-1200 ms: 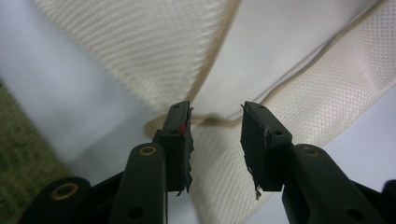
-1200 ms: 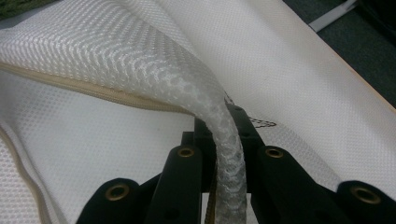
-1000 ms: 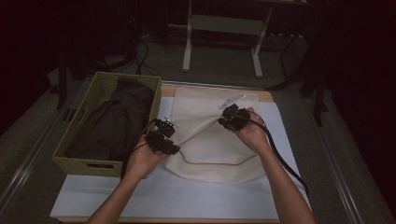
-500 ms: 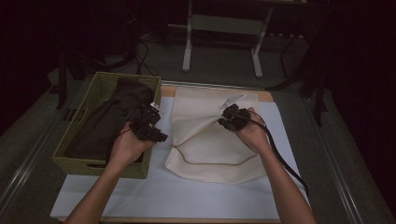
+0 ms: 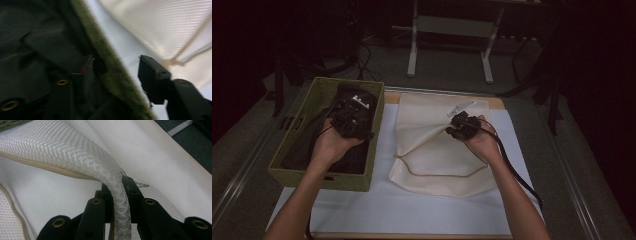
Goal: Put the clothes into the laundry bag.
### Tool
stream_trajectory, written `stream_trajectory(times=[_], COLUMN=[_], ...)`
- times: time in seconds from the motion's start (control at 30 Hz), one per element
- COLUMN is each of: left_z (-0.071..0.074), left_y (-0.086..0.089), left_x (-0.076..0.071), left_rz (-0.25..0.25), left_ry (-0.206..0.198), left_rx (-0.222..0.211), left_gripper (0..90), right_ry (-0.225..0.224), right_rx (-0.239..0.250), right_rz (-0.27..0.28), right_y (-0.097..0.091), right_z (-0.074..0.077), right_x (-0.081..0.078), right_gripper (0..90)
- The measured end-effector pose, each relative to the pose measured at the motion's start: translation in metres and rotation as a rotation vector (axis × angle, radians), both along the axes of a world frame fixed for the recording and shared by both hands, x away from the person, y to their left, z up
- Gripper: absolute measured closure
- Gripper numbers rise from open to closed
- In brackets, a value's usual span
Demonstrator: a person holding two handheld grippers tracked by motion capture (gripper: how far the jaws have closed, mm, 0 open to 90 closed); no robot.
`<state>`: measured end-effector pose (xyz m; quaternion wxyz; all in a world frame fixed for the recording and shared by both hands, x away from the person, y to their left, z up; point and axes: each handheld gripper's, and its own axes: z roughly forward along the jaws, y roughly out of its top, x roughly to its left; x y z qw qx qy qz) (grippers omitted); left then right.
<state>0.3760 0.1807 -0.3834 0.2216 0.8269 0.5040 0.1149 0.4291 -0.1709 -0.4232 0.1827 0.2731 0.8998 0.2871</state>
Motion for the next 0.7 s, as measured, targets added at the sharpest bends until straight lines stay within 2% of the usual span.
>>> stream_trajectory(times=[0.1, 0.3, 0.53, 0.63, 0.7], left_z=[-0.004, -0.012, -0.025, -0.035, -0.039], left_y=[0.007, 0.015, 0.018, 0.024, 0.028], left_x=[0.005, 0.016, 0.028, 0.034, 0.036], left_rz=[0.018, 0.046, 0.098, 0.135, 0.162], left_ry=[-0.002, 0.021, 0.043, 0.064, 0.082], left_rx=[0.011, 0.015, 0.073, 0.095, 0.082], left_gripper=[34.8, 28.1, 15.3, 13.9, 10.4], right_ry=[0.001, 0.005, 0.006, 0.009, 0.011], right_rx=[0.0, 0.003, 0.002, 0.004, 0.003], right_rz=[0.001, 0.001, 0.005, 0.006, 0.007], right_y=[0.0, 0.001, 0.001, 0.001, 0.001], right_z=[0.0, -0.001, -0.002, -0.002, -0.003], right_x=[0.0, 0.0, 0.0, 0.0, 0.0], right_gripper=[80.1, 79.2, 78.6, 78.4, 78.3])
